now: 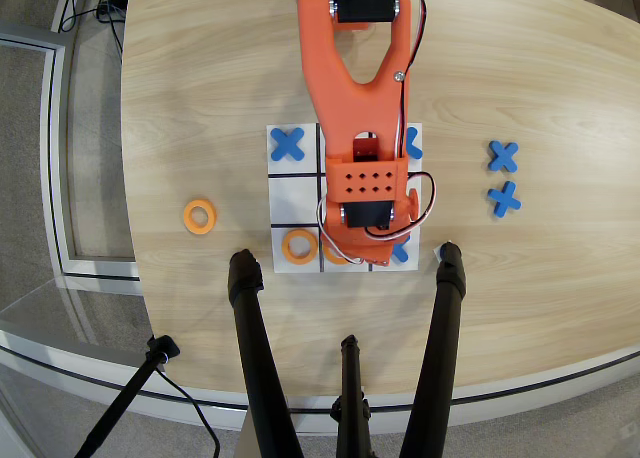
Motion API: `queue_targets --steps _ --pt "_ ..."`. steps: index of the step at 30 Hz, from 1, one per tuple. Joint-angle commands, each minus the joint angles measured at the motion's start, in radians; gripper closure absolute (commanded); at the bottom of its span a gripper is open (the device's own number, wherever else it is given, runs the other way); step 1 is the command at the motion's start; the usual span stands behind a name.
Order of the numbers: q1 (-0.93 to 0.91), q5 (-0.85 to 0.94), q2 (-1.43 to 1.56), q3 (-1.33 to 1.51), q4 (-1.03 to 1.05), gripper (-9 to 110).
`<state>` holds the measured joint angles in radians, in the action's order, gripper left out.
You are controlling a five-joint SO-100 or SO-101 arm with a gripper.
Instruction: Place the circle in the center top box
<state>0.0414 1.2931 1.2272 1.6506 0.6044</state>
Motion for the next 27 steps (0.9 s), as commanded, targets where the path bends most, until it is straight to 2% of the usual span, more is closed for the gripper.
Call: queue_targets --steps 1,17,27 --pt "0.003 -0.005 -0.002 -0.044 -0.012 102" --pt "0.02 -0.017 -0.052 -0.091 -0.008 101" --pt "0.015 -0.021 -0.034 -0.095 -0.002 90"
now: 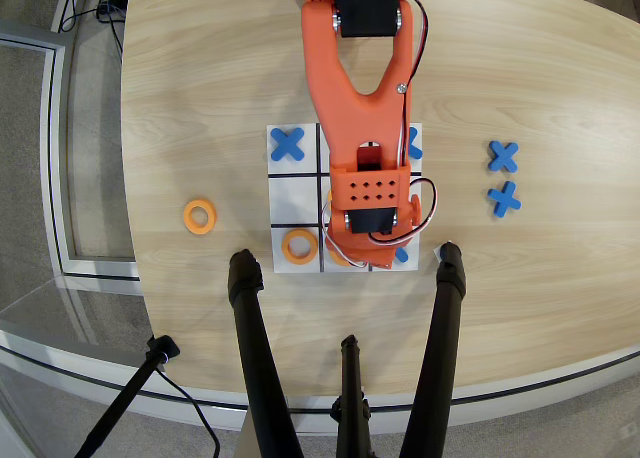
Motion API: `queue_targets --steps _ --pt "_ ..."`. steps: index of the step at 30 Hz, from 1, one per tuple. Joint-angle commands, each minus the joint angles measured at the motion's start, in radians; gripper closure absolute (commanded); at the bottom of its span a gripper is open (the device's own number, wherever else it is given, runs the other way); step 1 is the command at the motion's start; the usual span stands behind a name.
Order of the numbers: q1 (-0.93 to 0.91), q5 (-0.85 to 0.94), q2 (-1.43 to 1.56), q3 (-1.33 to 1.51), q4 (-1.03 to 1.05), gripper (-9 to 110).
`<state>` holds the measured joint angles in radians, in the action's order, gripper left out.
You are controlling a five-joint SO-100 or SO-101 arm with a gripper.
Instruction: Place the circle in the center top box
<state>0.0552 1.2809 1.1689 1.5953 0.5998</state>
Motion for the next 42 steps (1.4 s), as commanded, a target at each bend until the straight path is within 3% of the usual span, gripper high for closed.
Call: queue_targets --steps 1,8,13,18,22,30,42 --pt "0.0 -0.011 0.028 -0.043 0.005 90" --pt "-0.037 -0.011 0.117 -0.112 0.121 89" --pt "-0.084 -0.005 0.224 -0.259 0.37 89" --pt "-0.117 0.003 0.402 -0.219 0.609 89" --pt "-0.133 0.028 0.624 0.012 0.684 89" --pt "-0.129 0.143 1.198 0.618 0.641 89" --pt "-0.066 0.256 1.893 1.181 0.767 89"
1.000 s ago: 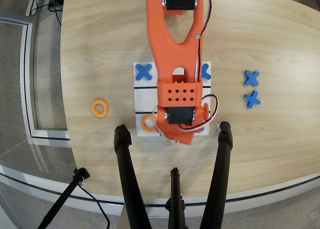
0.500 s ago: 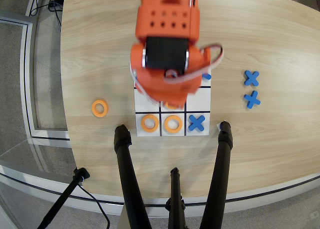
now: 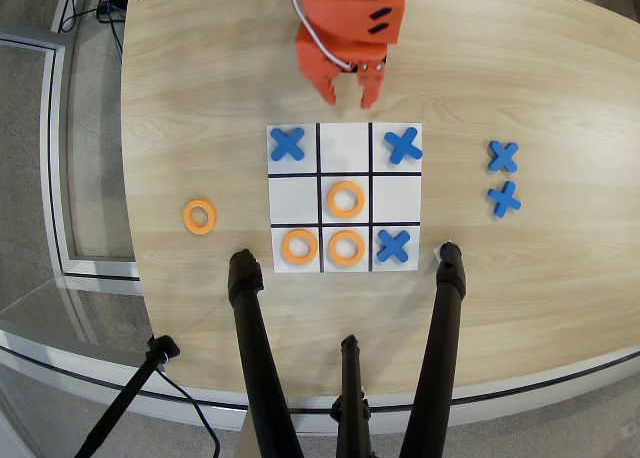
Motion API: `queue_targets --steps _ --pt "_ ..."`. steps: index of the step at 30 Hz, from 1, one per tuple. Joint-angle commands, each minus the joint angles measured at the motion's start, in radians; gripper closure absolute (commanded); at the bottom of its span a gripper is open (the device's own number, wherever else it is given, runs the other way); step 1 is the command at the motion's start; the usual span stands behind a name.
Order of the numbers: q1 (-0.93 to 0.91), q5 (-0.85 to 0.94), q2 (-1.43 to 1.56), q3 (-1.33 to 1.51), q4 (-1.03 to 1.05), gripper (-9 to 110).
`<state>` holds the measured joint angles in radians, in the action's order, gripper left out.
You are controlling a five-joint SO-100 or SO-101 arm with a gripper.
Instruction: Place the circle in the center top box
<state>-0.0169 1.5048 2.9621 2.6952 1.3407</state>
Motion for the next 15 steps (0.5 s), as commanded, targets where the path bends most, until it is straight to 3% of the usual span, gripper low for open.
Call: queue_targets --steps 1,7,12,15 --pt "0.009 0.04 0.14 0.135 0.026 89" --pt "-0.029 0.129 0.393 0.456 -0.002 89" --pt "-0.063 0.14 0.394 0.506 -0.08 89" --pt "-0.066 0.14 0.394 0.508 -0.067 100"
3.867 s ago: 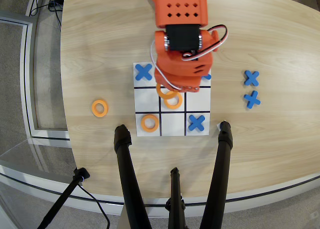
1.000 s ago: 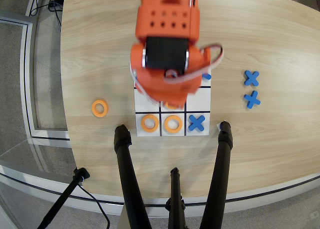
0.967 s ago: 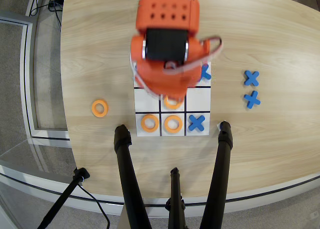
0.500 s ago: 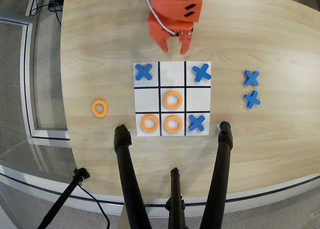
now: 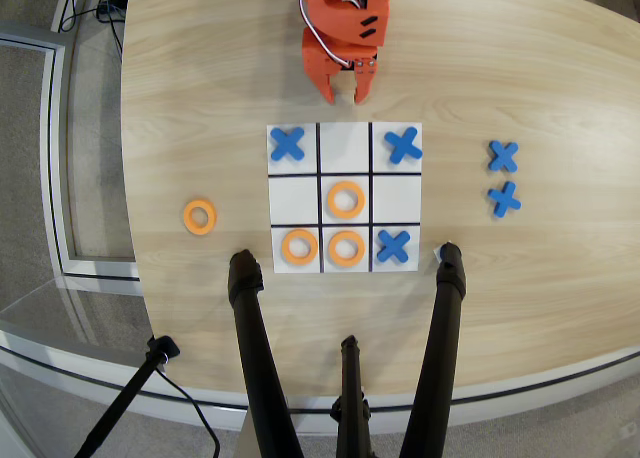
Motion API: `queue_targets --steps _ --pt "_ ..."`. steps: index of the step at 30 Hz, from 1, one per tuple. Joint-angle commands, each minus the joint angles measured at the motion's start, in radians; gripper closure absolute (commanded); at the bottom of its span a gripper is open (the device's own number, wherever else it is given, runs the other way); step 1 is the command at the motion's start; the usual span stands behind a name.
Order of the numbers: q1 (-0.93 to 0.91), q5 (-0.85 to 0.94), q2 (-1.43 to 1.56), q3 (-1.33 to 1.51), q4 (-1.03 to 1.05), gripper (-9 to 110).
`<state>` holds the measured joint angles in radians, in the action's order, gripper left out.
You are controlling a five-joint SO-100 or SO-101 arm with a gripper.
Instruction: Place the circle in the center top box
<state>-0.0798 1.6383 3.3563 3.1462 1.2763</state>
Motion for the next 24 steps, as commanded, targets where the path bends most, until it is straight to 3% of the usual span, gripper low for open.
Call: queue_targets --steps 1,8,24 --pt "-0.008 0.006 0.0 0.057 0.002 102" --pt "-0.195 0.006 0.0 0.057 0.015 101" --pt "-1.468 -0.035 0.04 0.057 0.074 101"
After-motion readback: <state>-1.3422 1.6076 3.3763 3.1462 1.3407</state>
